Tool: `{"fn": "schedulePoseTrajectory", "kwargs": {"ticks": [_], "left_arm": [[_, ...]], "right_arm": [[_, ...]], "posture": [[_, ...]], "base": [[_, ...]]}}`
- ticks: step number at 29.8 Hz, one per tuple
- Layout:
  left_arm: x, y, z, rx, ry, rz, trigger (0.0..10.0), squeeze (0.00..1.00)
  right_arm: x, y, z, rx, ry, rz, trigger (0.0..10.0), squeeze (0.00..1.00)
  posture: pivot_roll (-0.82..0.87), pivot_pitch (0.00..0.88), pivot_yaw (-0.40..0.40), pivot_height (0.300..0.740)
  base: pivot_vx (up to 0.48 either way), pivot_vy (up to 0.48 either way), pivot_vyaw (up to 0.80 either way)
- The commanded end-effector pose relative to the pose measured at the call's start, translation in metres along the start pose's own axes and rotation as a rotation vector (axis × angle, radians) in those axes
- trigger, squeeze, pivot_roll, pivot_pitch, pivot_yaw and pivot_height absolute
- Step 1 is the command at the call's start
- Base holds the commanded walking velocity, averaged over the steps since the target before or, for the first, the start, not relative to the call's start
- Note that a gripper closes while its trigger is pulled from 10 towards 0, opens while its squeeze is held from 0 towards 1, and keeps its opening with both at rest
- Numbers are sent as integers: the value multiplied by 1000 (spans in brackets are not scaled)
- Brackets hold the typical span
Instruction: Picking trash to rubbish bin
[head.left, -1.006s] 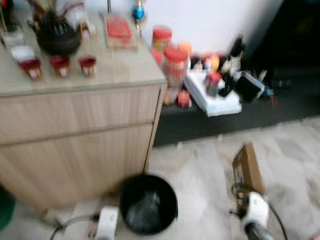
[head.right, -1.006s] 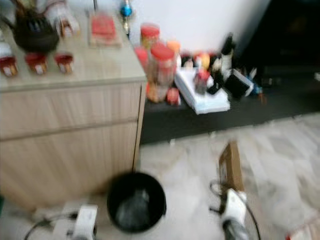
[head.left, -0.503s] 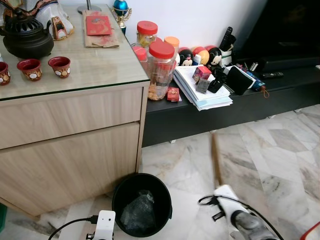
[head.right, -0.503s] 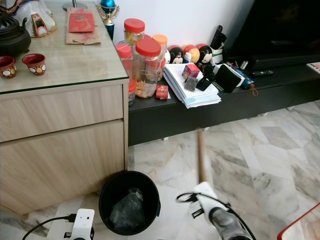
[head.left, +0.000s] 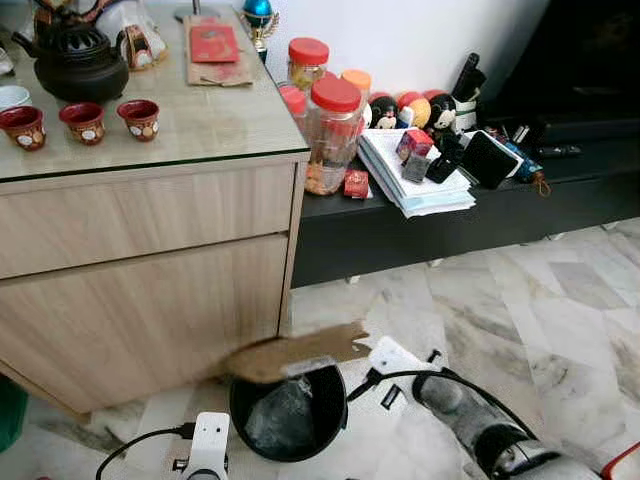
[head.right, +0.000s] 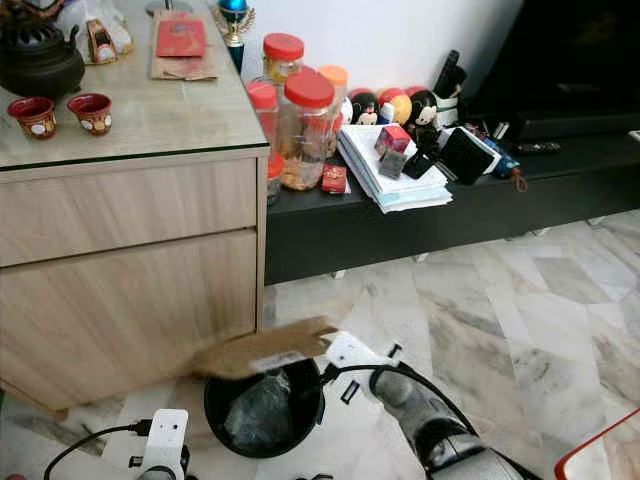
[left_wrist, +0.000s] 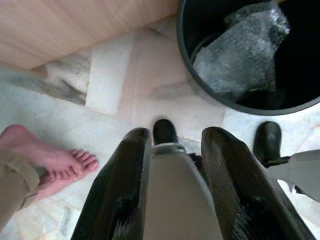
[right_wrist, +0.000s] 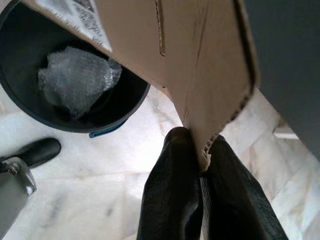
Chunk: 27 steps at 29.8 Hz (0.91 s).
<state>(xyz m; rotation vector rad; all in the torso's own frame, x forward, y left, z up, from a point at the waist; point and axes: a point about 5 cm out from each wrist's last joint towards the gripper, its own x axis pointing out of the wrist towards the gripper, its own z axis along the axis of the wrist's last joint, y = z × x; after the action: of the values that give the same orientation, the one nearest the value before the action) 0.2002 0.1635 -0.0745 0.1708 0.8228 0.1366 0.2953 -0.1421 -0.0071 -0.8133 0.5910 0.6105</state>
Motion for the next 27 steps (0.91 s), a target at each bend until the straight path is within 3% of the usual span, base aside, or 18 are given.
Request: {"fn": "schedulePoseTrajectory", "kwargs": {"ticks": [1,4,7,15,27], "left_arm": [[-2,-6,-5,1,24,-25,10000,0],[-1,-17,5,-59,7,-121,10000,0],[0,-21,13,-37,-25,-166,10000,0],[-1,-20,12,25,-50,-194,10000,0],[-3,-20,7,12,-70,-207,10000,0]], "right_arm": [[0,0,-1,-22,17,11,10000,0],[4,5,11,-79,8,34,10000,0],[6,9,16,-116,10,44,10000,0],[9,12,25,-114,18,43,10000,0],[9,11,26,-118,27,24,10000,12]], "posture": [[63,161,-189,728],[73,166,-196,728],[85,168,-200,728],[104,168,-201,728],[120,162,-203,728]], "base": [[0,0,0],[0,0,0],[0,0,0],[0,0,0],[0,0,0]]}}
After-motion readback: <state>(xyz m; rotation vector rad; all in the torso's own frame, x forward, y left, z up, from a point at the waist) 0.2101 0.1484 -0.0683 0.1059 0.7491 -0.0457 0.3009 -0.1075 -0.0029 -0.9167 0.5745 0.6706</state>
